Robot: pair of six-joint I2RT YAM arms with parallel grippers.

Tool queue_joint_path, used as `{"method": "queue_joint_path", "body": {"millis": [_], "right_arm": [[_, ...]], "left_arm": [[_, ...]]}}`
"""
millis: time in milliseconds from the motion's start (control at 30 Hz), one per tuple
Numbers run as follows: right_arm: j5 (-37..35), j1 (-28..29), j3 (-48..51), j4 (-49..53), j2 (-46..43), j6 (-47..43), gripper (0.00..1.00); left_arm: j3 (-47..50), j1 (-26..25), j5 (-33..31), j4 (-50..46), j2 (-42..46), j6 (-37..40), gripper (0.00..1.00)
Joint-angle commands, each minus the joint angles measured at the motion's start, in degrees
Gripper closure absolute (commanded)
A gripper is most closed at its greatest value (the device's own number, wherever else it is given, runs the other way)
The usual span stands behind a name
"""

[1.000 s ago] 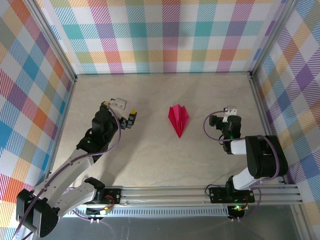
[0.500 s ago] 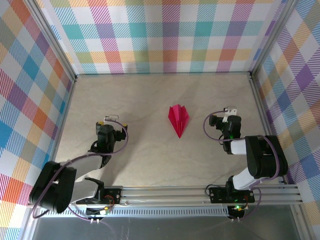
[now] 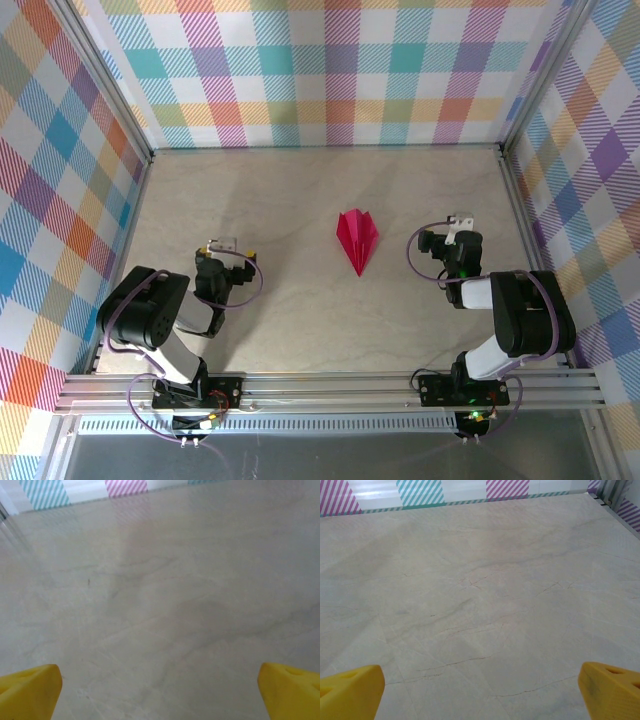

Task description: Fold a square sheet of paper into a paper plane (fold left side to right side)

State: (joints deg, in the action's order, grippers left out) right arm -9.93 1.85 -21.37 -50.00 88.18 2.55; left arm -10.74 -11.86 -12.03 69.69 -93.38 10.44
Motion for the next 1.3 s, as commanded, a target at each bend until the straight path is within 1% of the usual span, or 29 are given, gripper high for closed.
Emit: {"method": "queue_joint_path", "body": {"millis": [0, 67, 167, 200, 233, 333, 1267], "right_arm": [[0.6, -0.2, -0.8, -0.2, -0.2, 0.7, 0.01], [0.6, -0.2, -0.8, -0.3, -0.2, 0.7, 0.01], [0.6, -0.2, -0.9, -0.3, -0.3, 0.7, 0.01], [0.7, -0.2, -0.8, -0.3, -0.3, 0.7, 0.01], [0.7, -0.2, -0.8, -0.3, -0.2, 0.7, 0.01], [0.7, -0.2, -0.8, -0.3, -0.2, 0.7, 0.01], [0.7, -0.2, -0.7, -0.3, -0.3, 0.6, 0.01]], "left_arm": [[-1.2, 1.0, 0.5, 4.8, 0.5, -1.7, 0.00], [-3.3, 1.9, -1.3, -0.2, 1.4, -3.6, 0.00], [-10.2, 5.5, -1.1, -14.9, 2.4, -8.4, 0.00], [-12.5, 7.0, 0.4, -19.5, 2.6, -10.0, 0.00], [-11.7, 8.0, 2.3, -17.8, 2.7, -10.6, 0.00], [-11.1, 8.3, 2.4, -16.6, 2.5, -10.8, 0.00], [-11.1, 8.3, 2.7, -16.8, 2.6, -10.5, 0.00]]}}
